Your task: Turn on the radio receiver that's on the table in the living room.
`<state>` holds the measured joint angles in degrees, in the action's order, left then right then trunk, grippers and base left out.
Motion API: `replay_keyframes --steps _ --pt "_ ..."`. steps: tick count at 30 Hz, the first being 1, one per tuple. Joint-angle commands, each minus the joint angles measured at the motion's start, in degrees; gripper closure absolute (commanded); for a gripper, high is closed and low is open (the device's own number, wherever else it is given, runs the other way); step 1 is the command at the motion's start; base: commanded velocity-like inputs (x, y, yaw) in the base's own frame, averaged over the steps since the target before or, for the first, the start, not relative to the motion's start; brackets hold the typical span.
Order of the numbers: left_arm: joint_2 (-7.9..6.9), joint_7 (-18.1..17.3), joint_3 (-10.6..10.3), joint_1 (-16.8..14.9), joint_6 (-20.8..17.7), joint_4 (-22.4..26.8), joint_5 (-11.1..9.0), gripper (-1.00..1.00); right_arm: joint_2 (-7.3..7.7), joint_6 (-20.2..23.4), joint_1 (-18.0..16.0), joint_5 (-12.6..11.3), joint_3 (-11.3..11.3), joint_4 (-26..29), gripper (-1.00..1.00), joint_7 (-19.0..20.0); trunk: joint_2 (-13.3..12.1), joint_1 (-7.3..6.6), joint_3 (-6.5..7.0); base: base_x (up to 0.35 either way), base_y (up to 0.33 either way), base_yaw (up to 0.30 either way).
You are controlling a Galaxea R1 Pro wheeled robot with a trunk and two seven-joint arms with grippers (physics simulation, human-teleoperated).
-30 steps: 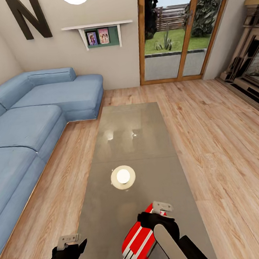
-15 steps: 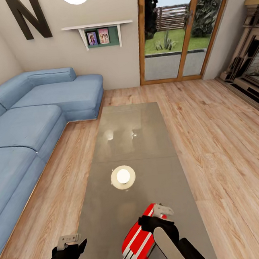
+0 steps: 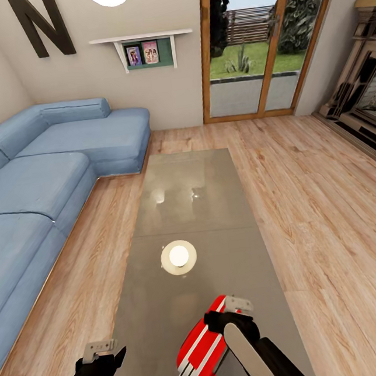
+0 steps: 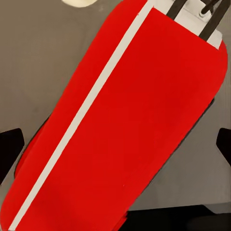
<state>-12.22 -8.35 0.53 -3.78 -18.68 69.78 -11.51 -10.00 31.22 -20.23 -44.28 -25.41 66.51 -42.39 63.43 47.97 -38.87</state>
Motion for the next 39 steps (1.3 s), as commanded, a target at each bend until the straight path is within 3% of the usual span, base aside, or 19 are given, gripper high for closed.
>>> replay_keyframes --steps 1,6,20,26,39 --pt "0.00 0.0 0.0 0.0 0.0 0.0 0.0 -1.00 0.00 -0.3 -0.3 0.0 0.0 -1.1 -1.00 0.9 0.0 0.00 0.00 0.000 0.000 0.000" --pt "0.00 0.0 0.0 0.0 0.0 0.0 0.0 -1.00 0.00 -0.9 -0.8 0.1 0.0 -2.9 -1.00 2.7 0.0 0.00 0.00 0.000 0.000 0.000" --pt "0.00 0.0 0.0 0.0 0.0 0.1 0.0 -1.00 0.00 -1.2 -0.9 0.1 0.0 -3.6 -1.00 3.1 0.0 0.00 0.00 0.000 0.000 0.000" --pt "0.00 0.0 0.0 0.0 0.0 0.1 0.0 -1.00 0.00 -3.5 -3.1 0.1 0.0 -9.0 -1.00 5.0 0.0 0.00 0.00 0.000 0.000 0.000" --pt "0.00 0.1 0.0 0.0 0.0 0.2 0.0 -1.00 0.00 -4.2 -3.4 0.1 0.1 -9.8 -1.00 6.0 0.0 0.00 0.00 0.000 0.000 0.000"
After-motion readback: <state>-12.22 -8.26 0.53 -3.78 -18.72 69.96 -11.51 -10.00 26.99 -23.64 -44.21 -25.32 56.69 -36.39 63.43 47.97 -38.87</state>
